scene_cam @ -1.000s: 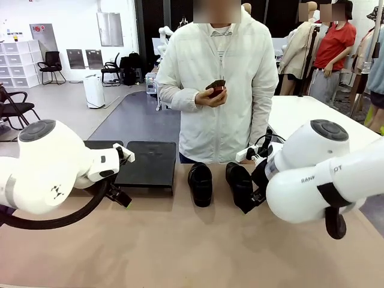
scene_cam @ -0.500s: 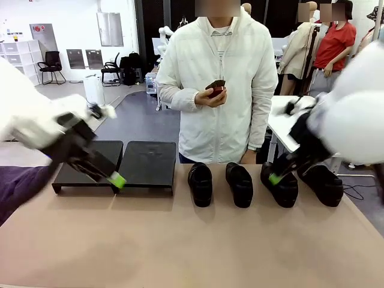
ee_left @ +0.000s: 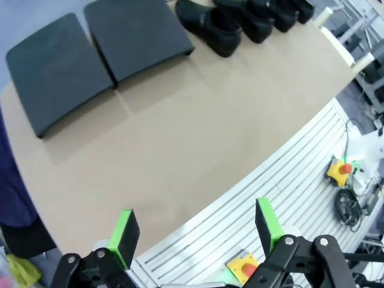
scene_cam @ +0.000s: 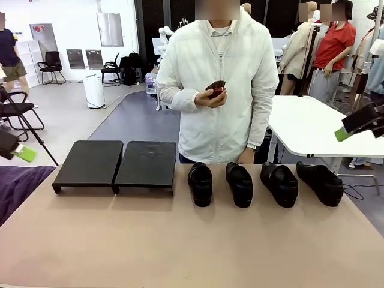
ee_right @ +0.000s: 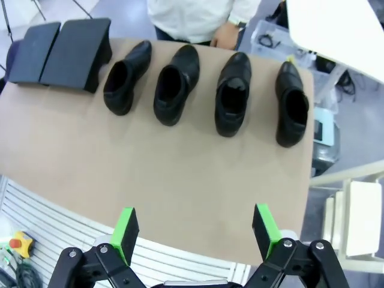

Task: Organize the shoes by placing them on the stand.
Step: Pick up one Shoe and place it in the middle of the table.

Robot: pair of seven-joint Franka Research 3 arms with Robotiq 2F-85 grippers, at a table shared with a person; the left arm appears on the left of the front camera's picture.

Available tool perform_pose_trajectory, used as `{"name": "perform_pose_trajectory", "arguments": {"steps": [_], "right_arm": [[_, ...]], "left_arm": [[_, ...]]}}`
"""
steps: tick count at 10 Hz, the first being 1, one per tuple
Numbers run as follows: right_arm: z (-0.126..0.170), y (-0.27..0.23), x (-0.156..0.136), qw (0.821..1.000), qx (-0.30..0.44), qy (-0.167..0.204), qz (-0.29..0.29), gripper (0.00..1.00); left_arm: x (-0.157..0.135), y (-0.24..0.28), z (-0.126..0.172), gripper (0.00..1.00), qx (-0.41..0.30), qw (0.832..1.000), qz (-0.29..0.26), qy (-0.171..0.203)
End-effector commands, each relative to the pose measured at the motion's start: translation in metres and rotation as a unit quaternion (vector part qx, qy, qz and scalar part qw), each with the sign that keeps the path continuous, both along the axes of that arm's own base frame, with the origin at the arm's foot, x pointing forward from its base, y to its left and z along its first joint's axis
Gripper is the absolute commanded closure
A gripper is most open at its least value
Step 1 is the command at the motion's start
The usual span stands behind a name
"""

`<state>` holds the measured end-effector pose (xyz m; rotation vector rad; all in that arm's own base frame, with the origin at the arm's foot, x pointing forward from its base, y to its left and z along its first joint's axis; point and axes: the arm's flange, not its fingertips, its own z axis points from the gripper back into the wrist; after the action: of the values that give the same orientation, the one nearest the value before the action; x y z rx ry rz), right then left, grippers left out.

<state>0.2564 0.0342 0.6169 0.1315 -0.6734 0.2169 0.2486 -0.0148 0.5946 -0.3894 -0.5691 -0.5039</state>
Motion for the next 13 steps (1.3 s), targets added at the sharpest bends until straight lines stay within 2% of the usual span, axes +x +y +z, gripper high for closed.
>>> {"name": "perform_pose_trajectory", "arguments": {"steps": [1, 13], "right_arm": [[-0.0073, 0.0178, 0.0064, 1.000, -0.008, 0.012, 0.028, 0.00], [-0.0073, 0.0178, 0.0064, 1.000, -0.008, 0.012, 0.028, 0.00]], "left_arm": [[0.0088, -0.0314, -0.0031, 0.00, 0.003, 0.999, -0.032, 0.000], [0.0088, -0.0314, -0.0031, 0.00, 0.003, 0.999, -0.032, 0.000]]}}
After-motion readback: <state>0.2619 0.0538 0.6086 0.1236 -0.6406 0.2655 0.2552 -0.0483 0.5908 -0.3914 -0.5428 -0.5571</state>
